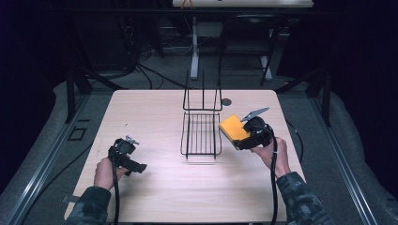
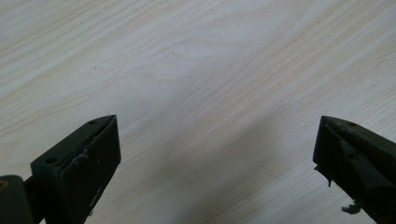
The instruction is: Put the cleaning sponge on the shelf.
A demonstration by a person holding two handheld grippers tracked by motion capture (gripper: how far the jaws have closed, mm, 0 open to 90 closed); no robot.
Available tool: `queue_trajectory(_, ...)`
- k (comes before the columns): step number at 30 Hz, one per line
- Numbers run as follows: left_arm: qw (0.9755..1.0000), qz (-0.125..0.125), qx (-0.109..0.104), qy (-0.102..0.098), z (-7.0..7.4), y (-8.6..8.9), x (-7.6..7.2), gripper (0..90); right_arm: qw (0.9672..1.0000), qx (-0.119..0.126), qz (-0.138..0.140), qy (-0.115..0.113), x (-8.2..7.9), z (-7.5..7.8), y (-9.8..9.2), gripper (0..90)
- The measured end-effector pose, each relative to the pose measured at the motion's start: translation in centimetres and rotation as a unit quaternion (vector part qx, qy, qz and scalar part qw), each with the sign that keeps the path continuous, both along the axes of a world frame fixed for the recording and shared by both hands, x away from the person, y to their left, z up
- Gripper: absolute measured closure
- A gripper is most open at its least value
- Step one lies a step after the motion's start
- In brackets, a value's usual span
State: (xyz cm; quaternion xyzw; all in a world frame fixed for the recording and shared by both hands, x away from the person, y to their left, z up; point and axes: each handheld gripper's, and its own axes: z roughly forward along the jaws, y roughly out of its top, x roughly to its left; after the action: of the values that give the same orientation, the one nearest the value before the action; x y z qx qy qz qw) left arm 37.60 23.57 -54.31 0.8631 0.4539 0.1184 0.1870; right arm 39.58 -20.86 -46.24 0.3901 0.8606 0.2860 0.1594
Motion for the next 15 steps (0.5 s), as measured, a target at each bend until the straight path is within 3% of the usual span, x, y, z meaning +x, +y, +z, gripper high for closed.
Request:
queue_trajectory(9,1.0,0.001,0.003,-0.001,0.0,0.0,0.0,0.8,0.9999,0.012,0.009,0.004,0.2,-0.1,1.5,25.2)
queue_trajectory(15,1.0,0.0,0.003,-0.002,0.1,0.1,0.0,0.8,0.9998,0.007,0.017,0.004,0.3,-0.2,2.3,25.2)
